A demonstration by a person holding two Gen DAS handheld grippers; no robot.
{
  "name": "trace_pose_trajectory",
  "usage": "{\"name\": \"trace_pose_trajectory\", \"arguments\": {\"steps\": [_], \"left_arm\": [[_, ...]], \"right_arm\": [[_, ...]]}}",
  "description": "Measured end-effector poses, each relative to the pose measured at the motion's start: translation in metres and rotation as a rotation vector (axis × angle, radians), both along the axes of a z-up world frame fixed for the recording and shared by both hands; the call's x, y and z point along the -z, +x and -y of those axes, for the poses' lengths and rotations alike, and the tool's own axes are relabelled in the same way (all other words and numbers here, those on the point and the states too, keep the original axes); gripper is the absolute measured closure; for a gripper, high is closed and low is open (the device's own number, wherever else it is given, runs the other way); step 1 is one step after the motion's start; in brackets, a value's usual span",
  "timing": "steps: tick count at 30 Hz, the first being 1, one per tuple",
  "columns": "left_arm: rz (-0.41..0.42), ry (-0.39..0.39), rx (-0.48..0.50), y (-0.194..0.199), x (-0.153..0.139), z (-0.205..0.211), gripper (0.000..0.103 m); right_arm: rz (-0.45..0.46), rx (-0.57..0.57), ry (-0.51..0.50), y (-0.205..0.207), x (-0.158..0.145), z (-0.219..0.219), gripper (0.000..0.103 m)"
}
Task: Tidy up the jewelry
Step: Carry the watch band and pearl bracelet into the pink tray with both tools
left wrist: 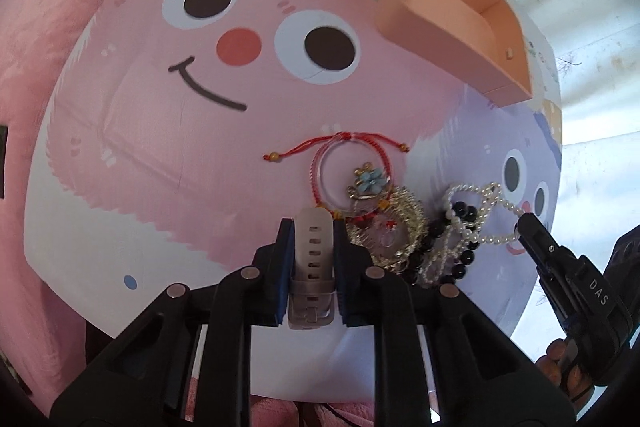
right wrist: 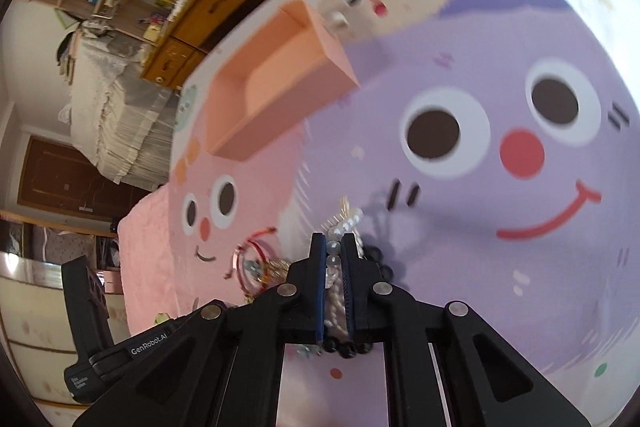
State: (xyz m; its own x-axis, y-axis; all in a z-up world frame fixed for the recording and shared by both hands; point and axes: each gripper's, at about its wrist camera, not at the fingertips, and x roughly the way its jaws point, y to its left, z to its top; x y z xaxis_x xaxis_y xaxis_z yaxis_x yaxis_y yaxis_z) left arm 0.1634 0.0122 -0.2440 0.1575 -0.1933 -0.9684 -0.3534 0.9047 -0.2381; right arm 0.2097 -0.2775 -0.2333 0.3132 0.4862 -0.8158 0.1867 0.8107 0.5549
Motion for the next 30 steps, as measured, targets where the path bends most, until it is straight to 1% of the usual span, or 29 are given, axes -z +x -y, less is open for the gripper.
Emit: {"name": "trace_pose_trajectory", "arguments": {"steps": [1,4,5,7,8,9,10,11,13,15,18,19,21,23,27,30], "left_arm": [[0.008,-0.002,0.006,-0.006,-0.007,-0.002,0.088],[0.045,-0.004,0.029,0.001,-0.025,-0.004,0.088],[0.052,-0.006,0.036,0.0,-0.029,-0.008,0.088],[0.069,-0.015,0.048,0.006,-0.04,-0.009,0.088],[0.074,-0.019,0.053,-0.004,-0.045,-0.016,0.088],[0.076,-0.024,0.065,0.001,-0.047,-0.012,0.088],[0.077,-0.03,0.073,0.002,-0.058,-0.026,0.088],[0.072,-0.041,0.077,0.005,-0.066,-0.03,0.088],[0.055,-0.061,0.066,0.01,-0.074,-0.031,0.088],[0.035,-0.087,0.044,0.021,-0.078,-0.029,0.088],[0.055,-0.145,0.029,0.042,-0.083,-0.027,0.088],[0.071,-0.169,0.027,0.051,-0.085,-0.026,0.088],[0.102,-0.184,0.031,0.066,-0.09,-0.024,0.088],[0.15,-0.208,0.015,0.085,-0.097,-0.021,0.088],[0.207,-0.265,0.008,0.116,-0.105,-0.016,0.088],[0.252,-0.257,0.027,0.136,-0.112,-0.01,0.088]], "right_arm": [[0.019,-0.005,-0.001,-0.001,-0.009,-0.003,0.095],[0.059,-0.011,-0.008,0.004,-0.026,-0.007,0.095],[0.069,-0.008,0.001,-0.013,-0.037,0.001,0.095],[0.09,-0.005,0.02,-0.014,-0.052,0.003,0.095],[0.101,-0.005,0.024,-0.013,-0.057,0.005,0.095],[0.114,-0.007,0.026,-0.011,-0.063,0.005,0.095],[0.125,-0.008,0.031,-0.01,-0.069,0.006,0.095],[0.138,-0.006,0.039,-0.008,-0.076,0.005,0.096],[0.159,0.006,0.055,-0.003,-0.083,0.005,0.095],[0.184,0.018,0.076,0.002,-0.088,0.005,0.095],[0.234,0.026,0.086,0.014,-0.099,0.006,0.095],[0.251,0.028,0.081,0.02,-0.1,0.005,0.095],[0.282,0.031,0.07,0.032,-0.103,0.004,0.095],[0.312,0.032,0.063,0.043,-0.105,0.002,0.095],[0.359,0.007,0.032,0.064,-0.111,-0.006,0.095],[0.359,-0.014,-0.021,0.079,-0.11,-0.016,0.095]]}}
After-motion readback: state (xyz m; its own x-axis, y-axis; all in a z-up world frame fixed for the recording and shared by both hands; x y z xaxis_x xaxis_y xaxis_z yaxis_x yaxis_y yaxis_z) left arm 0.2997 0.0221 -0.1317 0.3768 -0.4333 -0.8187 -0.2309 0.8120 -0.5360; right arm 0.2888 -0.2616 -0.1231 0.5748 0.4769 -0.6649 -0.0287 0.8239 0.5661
